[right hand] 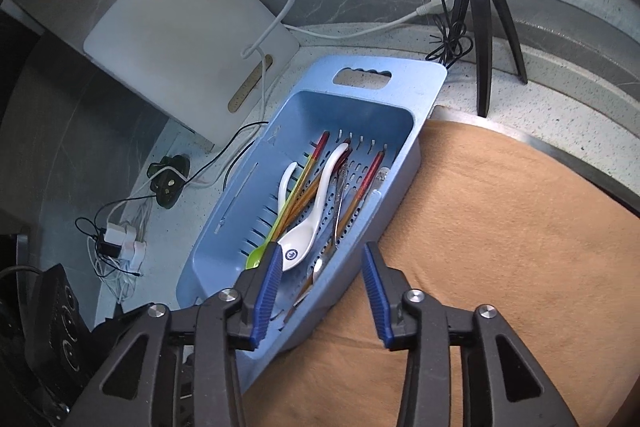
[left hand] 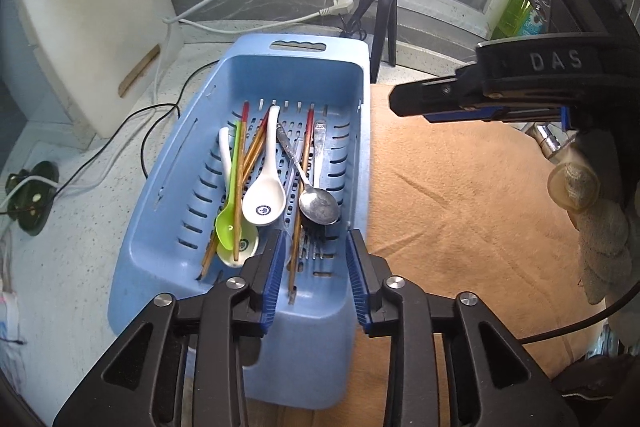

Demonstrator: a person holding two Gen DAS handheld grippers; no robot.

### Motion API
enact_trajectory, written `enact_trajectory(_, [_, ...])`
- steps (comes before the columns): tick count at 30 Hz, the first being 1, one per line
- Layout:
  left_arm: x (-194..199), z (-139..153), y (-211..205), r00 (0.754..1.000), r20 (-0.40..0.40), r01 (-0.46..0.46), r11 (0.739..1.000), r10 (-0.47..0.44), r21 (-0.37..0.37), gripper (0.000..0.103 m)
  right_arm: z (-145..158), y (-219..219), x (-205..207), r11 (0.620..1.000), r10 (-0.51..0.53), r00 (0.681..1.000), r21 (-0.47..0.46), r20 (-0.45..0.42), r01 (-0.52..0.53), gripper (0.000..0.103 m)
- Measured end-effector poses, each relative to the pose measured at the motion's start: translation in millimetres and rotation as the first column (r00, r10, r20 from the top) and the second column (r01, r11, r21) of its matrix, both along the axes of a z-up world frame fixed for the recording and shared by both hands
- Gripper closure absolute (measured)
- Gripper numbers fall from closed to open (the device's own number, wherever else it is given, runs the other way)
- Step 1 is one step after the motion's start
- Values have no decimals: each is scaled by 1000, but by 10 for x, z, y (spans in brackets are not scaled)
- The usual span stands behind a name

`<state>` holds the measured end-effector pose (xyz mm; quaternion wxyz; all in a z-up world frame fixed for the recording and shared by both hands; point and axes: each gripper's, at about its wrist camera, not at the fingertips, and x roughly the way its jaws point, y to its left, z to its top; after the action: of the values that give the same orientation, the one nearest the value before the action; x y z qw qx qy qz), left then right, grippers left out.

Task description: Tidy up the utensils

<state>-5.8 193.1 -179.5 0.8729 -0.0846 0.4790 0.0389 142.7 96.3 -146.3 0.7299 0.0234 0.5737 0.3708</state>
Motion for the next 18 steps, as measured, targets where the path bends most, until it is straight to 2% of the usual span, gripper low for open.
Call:
enact_trajectory(2, [-28,25,-39,1000,4,-17,1000,17,4,67,26,-65,-38,1000,9,1000,-3,20,-9,62])
enact_trajectory(4, [-63,54,-79,999,6,-41,999,41,6,58,43,-120,-71,1000,17,999,-8,36,-17,61])
enact_trajectory(6, [-104,80,-114,998,9,-67,998,67,11,52,50,-185,-99,1000,20,999,-11,49,-20,58])
enact_trajectory(10, [-184,156,-189,994,25,-108,994,107,33,52,72,-331,-166,1000,26,997,-12,76,-25,56])
enact_trajectory(13, [-236,223,-253,990,40,-134,989,132,54,44,99,-410,-210,999,39,993,-18,109,-37,55])
enact_trajectory(14, [-259,249,-276,989,48,-143,988,141,59,44,115,-444,-228,999,43,991,-20,123,-41,53])
enact_trajectory(16, [-299,298,-312,985,61,-163,984,159,65,43,155,-502,-267,999,46,987,-17,152,-43,40])
enact_trajectory(18, [-336,343,-344,981,70,-184,981,179,67,38,192,-548,-296,999,46,983,-13,179,-45,38])
